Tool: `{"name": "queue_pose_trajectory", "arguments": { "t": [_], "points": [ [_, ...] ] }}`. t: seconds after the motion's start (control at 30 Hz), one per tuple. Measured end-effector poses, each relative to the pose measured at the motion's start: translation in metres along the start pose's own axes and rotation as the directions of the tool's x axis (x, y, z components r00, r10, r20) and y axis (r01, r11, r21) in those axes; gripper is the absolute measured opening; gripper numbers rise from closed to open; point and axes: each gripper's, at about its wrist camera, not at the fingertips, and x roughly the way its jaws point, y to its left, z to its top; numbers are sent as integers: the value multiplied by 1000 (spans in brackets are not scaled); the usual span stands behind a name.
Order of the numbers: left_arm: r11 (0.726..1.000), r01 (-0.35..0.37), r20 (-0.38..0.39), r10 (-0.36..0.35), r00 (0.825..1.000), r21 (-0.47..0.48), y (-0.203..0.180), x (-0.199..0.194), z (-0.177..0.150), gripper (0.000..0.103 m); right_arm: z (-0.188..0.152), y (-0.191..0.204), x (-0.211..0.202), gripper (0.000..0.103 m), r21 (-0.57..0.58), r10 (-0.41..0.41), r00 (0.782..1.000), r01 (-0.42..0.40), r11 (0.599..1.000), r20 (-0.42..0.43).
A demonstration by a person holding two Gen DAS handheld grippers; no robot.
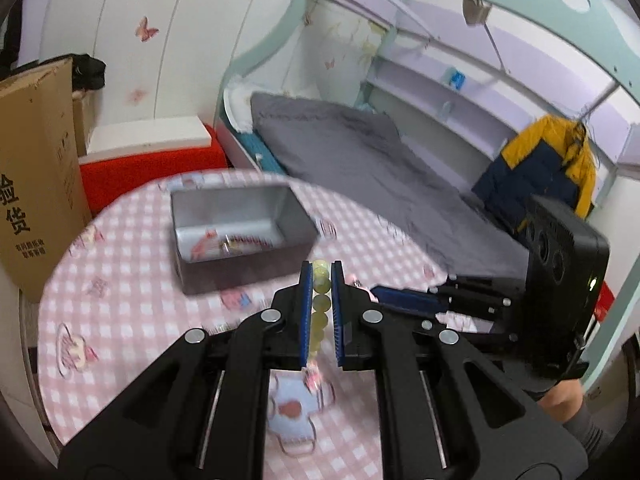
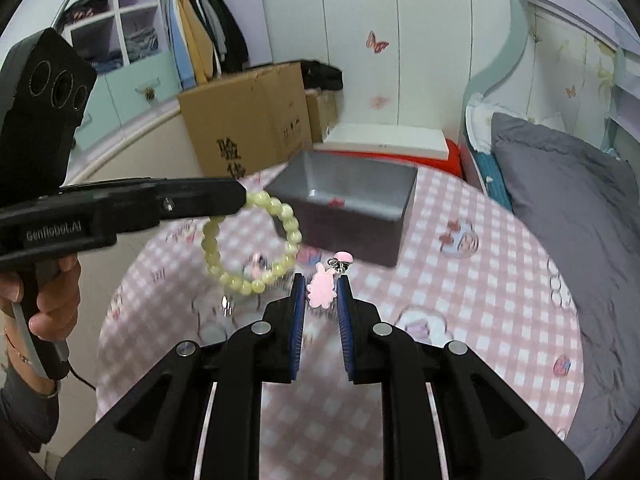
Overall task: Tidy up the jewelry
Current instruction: 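Carry the bead bracelet with the left tool into the box and open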
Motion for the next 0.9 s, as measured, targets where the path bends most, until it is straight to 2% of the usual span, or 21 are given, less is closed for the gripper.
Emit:
{"name": "queue_pose_trajectory", "arguments": {
  "t": [0.17, 0.37, 0.7, 0.9],
  "points": [
    [999, -4, 37, 6, 999, -46, 17, 8, 33, 9, 28, -10, 10, 14, 34, 13, 999, -15, 999, 38],
    [996, -17, 44, 20, 999, -85, 36, 32, 57, 9, 60, -22, 32, 14, 67, 20, 998, -24, 997, 59],
    [989, -84, -97, 72, 993, -119, 70, 101, 51, 9, 64, -34, 85, 14, 90, 24, 999, -22, 996, -21],
    [988, -99, -129, 84, 988, -118, 77, 113, 45, 9, 59, -35, 104, 14, 86, 28, 998, -23, 996, -61]
  ]
}}
